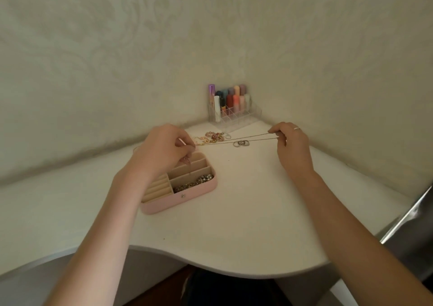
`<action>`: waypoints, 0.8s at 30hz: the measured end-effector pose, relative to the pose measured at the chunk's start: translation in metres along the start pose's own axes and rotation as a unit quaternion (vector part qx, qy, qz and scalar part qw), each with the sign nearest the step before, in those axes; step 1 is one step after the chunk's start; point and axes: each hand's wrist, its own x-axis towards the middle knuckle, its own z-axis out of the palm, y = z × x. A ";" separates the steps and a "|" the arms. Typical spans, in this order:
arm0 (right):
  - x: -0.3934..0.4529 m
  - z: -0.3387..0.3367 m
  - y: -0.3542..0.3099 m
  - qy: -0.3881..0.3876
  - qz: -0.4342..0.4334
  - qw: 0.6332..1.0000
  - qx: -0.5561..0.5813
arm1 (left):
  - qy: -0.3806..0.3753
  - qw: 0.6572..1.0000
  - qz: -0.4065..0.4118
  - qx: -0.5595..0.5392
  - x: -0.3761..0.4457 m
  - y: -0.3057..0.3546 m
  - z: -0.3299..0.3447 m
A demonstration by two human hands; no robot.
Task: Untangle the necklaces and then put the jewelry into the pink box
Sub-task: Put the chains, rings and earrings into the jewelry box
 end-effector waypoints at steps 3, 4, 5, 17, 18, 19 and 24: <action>-0.001 0.001 -0.002 -0.012 0.008 1.000 0.010 | 0.008 1.000 0.001 -0.001 -0.001 0.001 -0.002; -0.001 0.001 -0.002 -0.014 0.010 1.000 0.012 | 0.006 1.000 0.000 0.010 -0.001 0.001 -0.002; -0.001 0.001 -0.002 -0.016 0.011 1.000 0.013 | -0.002 1.000 -0.001 0.026 -0.002 0.000 -0.001; -0.006 0.000 -0.021 -0.032 0.024 0.997 0.064 | -0.068 0.989 -0.044 0.126 -0.012 -0.021 0.003; -0.007 0.001 -0.027 -0.031 0.027 0.996 0.083 | -0.069 0.987 -0.045 0.135 -0.013 -0.022 0.002; -0.009 0.001 -0.034 -0.029 0.037 0.993 0.108 | -0.073 0.986 -0.046 0.146 -0.014 -0.023 0.002; -0.008 -0.009 -0.080 -0.014 0.126 0.935 0.331 | -0.082 0.987 -0.031 0.133 -0.018 -0.022 0.001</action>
